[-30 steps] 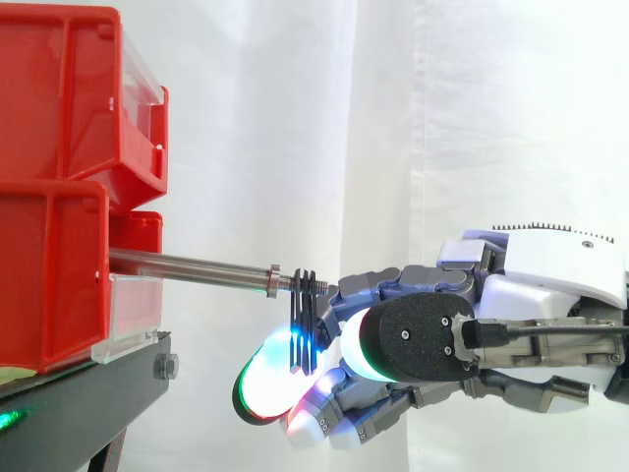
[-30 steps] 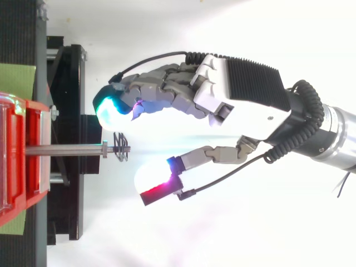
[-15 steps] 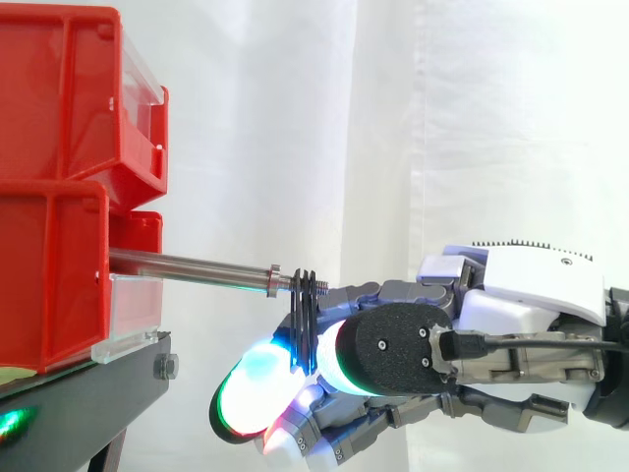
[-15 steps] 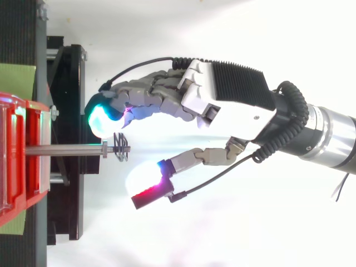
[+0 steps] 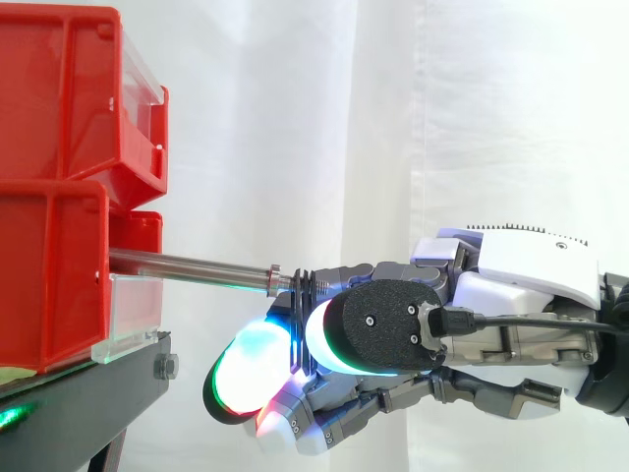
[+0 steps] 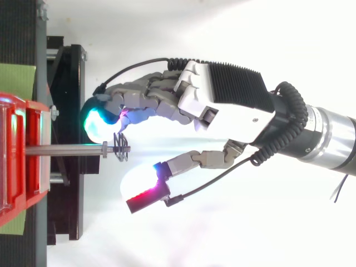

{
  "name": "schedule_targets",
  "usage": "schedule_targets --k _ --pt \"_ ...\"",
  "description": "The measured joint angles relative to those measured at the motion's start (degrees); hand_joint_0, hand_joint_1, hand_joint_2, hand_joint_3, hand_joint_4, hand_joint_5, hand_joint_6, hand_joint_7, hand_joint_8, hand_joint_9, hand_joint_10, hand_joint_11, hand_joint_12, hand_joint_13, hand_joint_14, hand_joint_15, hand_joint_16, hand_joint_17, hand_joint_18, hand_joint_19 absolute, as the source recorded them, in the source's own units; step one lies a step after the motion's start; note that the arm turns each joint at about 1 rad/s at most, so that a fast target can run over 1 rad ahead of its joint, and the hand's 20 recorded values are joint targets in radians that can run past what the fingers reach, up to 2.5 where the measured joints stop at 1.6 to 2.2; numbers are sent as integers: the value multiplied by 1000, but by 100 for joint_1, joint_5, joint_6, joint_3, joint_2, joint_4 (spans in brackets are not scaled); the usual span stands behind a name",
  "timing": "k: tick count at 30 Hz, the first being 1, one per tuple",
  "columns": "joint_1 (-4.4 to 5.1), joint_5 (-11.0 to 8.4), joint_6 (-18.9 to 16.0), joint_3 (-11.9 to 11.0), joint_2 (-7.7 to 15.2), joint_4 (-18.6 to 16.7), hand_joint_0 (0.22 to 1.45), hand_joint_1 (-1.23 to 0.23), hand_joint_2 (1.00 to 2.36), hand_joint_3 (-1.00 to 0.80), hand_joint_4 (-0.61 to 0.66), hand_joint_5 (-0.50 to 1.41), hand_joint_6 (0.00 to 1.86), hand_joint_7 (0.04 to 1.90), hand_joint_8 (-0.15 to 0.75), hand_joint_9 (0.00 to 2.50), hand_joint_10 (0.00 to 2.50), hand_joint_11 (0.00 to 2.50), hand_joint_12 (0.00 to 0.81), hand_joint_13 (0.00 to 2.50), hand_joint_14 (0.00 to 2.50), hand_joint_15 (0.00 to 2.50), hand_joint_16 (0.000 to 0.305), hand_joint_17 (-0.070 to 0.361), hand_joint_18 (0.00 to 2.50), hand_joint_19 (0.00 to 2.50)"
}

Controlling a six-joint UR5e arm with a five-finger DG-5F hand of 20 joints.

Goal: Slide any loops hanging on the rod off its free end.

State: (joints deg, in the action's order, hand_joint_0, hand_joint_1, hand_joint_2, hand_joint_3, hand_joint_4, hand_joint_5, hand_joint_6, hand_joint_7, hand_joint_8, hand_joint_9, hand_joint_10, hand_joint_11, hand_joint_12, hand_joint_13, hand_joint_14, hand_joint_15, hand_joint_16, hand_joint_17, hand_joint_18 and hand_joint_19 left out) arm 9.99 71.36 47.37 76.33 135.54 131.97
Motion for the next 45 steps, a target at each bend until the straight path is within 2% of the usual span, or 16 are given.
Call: schedule_targets --k 12,22,29,36,45 --pt "9 0 -8 -2 -1 -2 568 -618 1010 -391 197 -168 792 914 275 750 16 391 366 553 12 284 51 115 603 368" --pt "-6 6 -10 -3 -1 -6 569 -613 1008 -407 205 -174 828 878 281 759 16 406 366 556 12 284 51 115 611 374" --pt "-31 90 -30 -45 -4 21 580 -613 1011 -361 184 -163 848 908 288 792 16 406 364 578 13 288 51 114 638 375" --pt "-64 187 -59 -106 -2 33 576 -610 1019 -228 192 -168 889 943 296 789 19 424 366 582 12 295 51 115 643 373" --pt "-83 282 -62 -116 -5 48 579 -632 1018 -240 196 -172 907 904 290 787 18 446 366 587 12 300 51 115 644 374"
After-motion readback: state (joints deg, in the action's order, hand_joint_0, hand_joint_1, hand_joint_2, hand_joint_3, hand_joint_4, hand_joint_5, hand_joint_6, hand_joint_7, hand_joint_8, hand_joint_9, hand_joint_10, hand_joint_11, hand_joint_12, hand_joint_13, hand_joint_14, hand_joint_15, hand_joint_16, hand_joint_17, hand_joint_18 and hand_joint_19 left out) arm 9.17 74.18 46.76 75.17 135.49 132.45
